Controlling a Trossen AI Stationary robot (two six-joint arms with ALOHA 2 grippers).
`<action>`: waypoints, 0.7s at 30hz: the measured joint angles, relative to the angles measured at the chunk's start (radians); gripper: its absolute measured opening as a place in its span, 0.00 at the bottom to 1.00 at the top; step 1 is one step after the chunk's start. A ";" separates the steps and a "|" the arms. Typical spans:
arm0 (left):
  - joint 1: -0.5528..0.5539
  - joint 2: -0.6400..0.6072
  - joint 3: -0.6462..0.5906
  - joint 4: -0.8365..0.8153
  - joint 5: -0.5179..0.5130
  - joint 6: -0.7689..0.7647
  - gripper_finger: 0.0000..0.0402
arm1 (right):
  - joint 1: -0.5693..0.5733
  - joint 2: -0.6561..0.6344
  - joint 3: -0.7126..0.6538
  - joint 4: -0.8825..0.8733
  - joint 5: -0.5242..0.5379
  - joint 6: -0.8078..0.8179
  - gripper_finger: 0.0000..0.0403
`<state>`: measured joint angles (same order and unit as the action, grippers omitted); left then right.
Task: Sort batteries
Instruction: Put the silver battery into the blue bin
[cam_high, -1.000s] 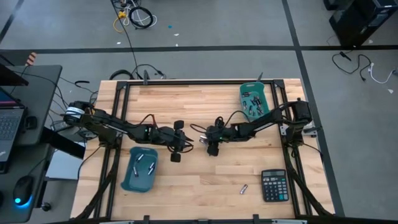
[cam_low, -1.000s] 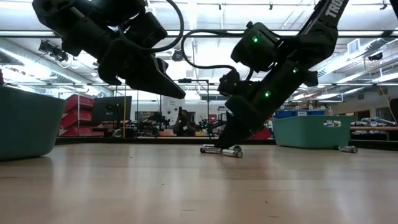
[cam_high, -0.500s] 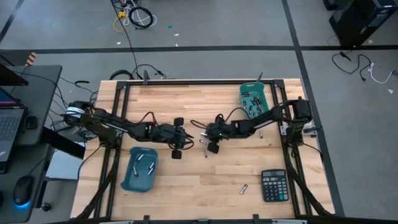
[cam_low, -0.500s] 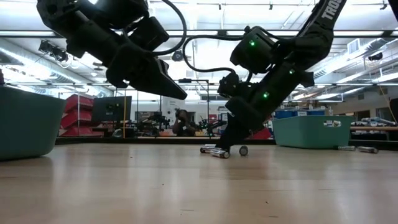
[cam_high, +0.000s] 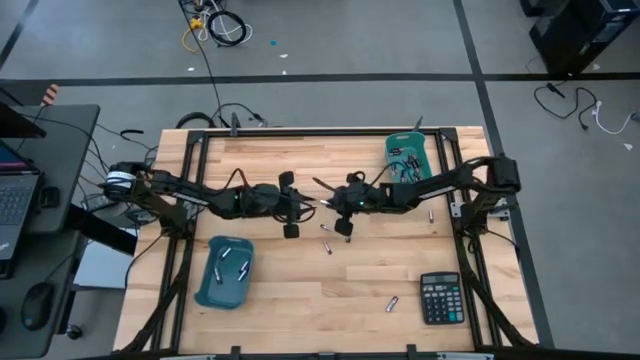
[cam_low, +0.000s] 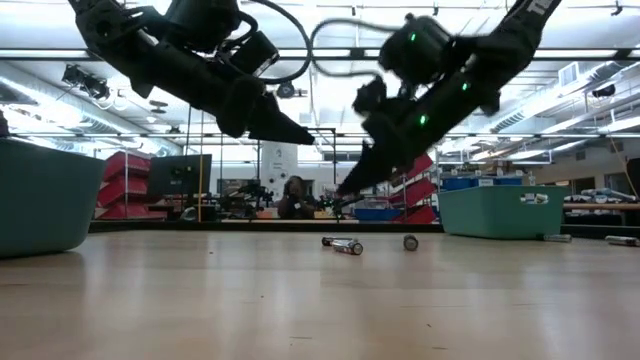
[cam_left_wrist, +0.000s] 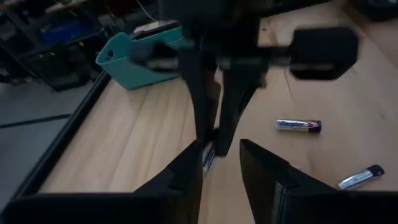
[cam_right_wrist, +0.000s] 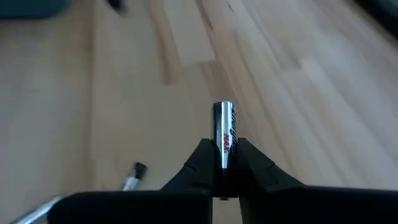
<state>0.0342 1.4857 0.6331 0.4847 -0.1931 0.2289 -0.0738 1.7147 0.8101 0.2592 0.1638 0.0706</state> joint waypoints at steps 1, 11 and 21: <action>0.006 0.000 0.000 -0.001 0.015 -0.012 0.28 | 0.005 -0.019 0.000 0.001 -0.001 -0.011 0.07; 0.025 0.000 0.000 0.009 0.048 -0.035 0.35 | 0.044 -0.107 0.001 0.056 -0.004 -0.083 0.07; 0.025 0.000 0.000 0.061 0.061 -0.034 0.36 | 0.058 -0.103 0.001 0.124 -0.008 -0.138 0.07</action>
<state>0.0591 1.4857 0.6327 0.5459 -0.1318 0.1954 -0.0158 1.6115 0.8108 0.3830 0.1558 -0.0677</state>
